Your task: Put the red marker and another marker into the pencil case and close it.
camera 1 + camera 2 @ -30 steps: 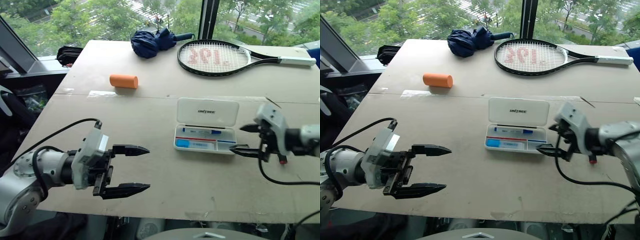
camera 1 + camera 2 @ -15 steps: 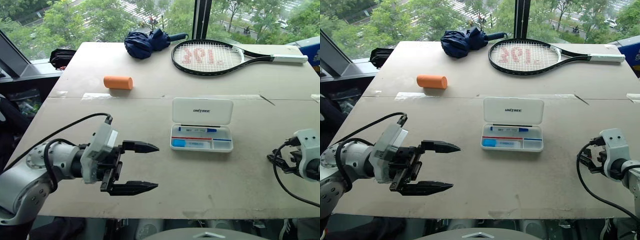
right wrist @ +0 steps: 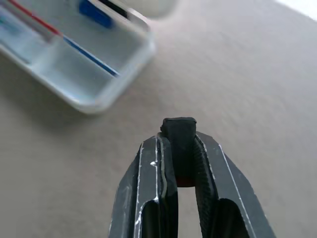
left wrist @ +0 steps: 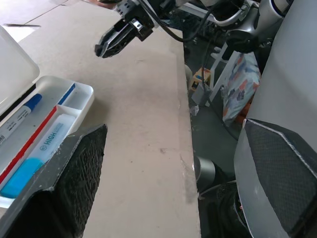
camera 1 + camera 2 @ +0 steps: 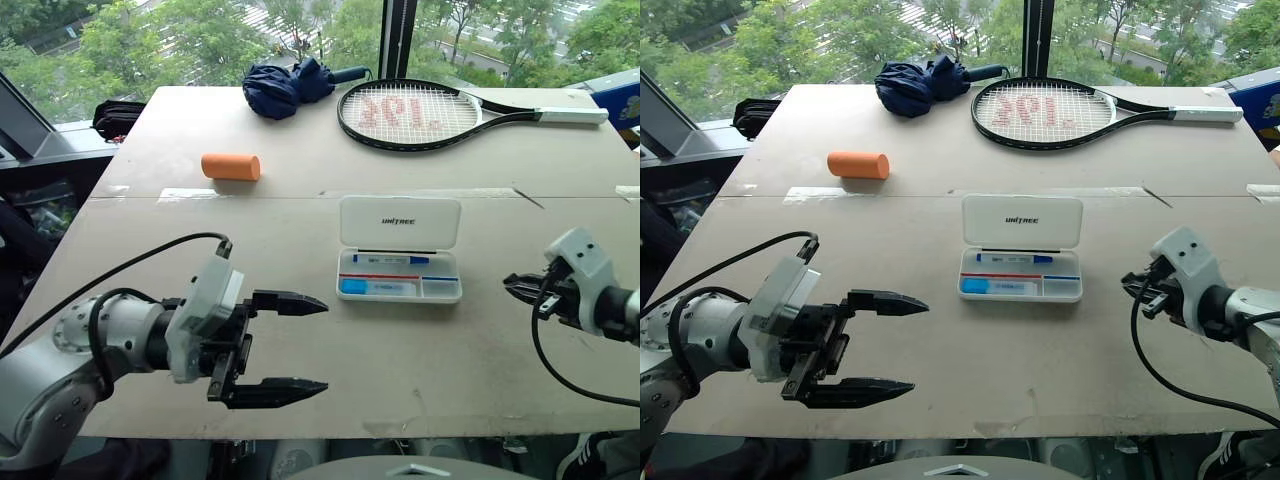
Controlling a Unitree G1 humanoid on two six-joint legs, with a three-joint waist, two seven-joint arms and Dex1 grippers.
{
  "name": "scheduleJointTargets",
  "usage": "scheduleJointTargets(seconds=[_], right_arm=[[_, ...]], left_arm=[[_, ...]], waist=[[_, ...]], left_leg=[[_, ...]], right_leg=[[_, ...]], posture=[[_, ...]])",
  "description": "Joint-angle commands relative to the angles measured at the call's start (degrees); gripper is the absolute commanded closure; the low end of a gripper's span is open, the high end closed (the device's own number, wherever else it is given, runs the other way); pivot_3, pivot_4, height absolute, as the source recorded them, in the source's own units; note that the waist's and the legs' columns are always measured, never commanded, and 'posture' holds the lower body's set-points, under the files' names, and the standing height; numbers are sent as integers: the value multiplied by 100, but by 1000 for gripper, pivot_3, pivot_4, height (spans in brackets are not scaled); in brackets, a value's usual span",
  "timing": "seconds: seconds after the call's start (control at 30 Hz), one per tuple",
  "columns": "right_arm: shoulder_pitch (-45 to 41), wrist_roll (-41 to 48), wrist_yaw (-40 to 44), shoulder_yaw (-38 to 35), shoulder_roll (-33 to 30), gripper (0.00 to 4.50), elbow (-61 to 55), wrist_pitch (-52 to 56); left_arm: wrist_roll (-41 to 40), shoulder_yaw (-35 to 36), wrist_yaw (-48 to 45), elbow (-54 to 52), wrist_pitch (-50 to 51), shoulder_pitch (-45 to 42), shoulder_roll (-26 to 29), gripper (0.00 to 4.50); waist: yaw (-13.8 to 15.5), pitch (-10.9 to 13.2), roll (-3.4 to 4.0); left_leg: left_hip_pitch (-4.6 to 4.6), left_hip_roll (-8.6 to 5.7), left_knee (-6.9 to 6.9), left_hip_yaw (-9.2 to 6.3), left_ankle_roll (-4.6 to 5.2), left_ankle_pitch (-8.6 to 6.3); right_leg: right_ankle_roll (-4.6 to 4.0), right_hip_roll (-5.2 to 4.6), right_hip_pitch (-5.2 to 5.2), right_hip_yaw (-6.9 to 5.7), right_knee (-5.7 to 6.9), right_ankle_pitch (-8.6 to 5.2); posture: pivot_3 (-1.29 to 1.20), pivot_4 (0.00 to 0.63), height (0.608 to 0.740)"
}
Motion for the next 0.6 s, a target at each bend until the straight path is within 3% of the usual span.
scheduleJointTargets(seconds=[0.03,0.23,0.47,0.53,0.6], right_arm=[[-791,-226,657,1277,-364,4484,119,-1039],[-1600,-885,1149,2561,-526,4484,937,-2099],[-1914,-1312,1503,3037,-470,4484,1638,-2701],[-1942,-1339,1554,3029,-443,3497,1709,-2781],[-1917,-1313,1601,2931,-472,2812,1685,-2819]], left_arm=[[-813,743,352,-673,85,242,241,0],[-1961,1722,888,-1047,150,676,633,0],[-2663,2501,1182,-1084,225,1070,880,0],[-2684,2580,1200,-1083,242,1135,894,0],[-2660,2599,1214,-1071,249,1169,902,0]], waist=[[18,2,-4],[115,7,-10],[98,9,-7],[88,9,-7],[84,9,-6]], left_leg=[[0,1,0,-3,0,0],[-8,-11,5,-7,-1,0],[-7,-20,6,-5,-2,1],[-7,-21,6,-4,-2,1],[-7,-23,6,-5,-2,1]], right_leg=[[-1,0,0,-3,0,0],[-2,-15,2,-10,-6,-1],[-3,-22,1,-11,-4,-1],[-3,-22,1,-10,-4,-1],[-3,-21,1,-11,-4,-1]], posture=[[0,150,732],[0,150,732],[0,150,732],[0,150,732],[0,150,732]])
